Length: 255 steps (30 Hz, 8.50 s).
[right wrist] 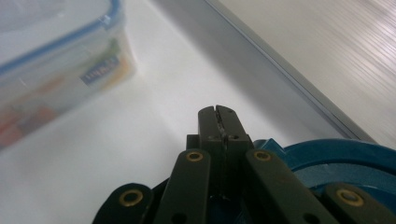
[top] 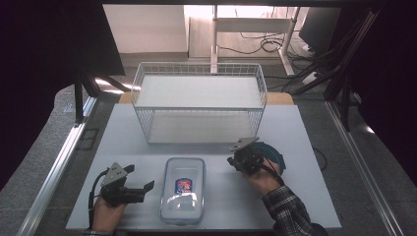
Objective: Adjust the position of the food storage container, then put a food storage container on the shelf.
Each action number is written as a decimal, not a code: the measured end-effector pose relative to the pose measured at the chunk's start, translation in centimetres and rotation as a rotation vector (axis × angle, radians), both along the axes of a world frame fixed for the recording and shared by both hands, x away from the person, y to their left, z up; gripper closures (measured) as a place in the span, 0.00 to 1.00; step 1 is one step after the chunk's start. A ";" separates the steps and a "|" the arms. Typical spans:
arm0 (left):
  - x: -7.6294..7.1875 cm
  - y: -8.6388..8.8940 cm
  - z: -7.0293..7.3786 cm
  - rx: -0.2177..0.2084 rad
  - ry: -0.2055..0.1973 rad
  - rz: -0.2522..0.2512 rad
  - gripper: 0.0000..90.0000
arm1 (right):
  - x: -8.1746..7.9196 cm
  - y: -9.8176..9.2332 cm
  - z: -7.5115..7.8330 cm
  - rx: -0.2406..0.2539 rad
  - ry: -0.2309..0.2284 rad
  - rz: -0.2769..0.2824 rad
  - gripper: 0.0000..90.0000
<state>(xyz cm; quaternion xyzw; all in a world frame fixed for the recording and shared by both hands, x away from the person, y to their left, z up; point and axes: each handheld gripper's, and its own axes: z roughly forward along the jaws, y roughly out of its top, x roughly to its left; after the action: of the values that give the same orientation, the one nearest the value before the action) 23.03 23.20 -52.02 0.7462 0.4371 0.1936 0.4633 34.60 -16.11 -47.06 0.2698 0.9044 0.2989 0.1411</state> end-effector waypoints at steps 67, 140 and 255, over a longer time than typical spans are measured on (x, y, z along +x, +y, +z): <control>-1.3 -10.7 -0.3 0.113 0.194 -0.524 1.00 | -11.6 -5.8 -0.7 0.208 0.077 0.016 0.99; 2.2 -2.6 0.8 0.089 0.161 -0.087 0.14 | -4.7 -6.2 -1.5 0.206 0.013 -0.031 0.32; 8.3 -3.2 12.4 -0.349 0.204 -0.310 0.61 | 0.1 -4.5 9.6 0.600 0.206 -0.015 0.58</control>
<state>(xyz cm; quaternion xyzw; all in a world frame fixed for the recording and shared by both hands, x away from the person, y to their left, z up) 31.29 20.03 -39.66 0.7287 0.3889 -0.0342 0.5627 34.70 -20.62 -37.42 0.3347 0.7835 0.5223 -0.0351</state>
